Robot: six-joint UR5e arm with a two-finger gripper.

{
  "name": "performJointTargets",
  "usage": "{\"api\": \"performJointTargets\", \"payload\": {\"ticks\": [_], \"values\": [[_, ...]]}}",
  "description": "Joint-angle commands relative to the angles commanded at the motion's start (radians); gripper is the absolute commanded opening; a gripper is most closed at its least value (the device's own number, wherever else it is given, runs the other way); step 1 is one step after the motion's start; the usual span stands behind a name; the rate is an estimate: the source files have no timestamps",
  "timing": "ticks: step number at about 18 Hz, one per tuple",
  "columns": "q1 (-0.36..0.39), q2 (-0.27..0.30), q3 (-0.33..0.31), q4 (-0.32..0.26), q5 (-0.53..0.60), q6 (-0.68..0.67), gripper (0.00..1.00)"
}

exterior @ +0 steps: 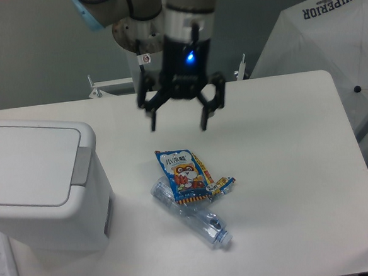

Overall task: Open the trash can
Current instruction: 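Move the open gripper down toward the trash can lid edge, then lower the gripper finger onto the lid's front edge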

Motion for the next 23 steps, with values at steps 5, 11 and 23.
{"api": "performJointTargets", "payload": {"ticks": [5,11,23], "values": [[-0.067,-0.029,0.008,0.022,-0.003,-0.056,1.00],[-0.111,-0.040,0.008,0.020,-0.003,-0.066,1.00],[-0.135,-0.063,0.005,0.020,-0.002,-0.065,1.00]]}}
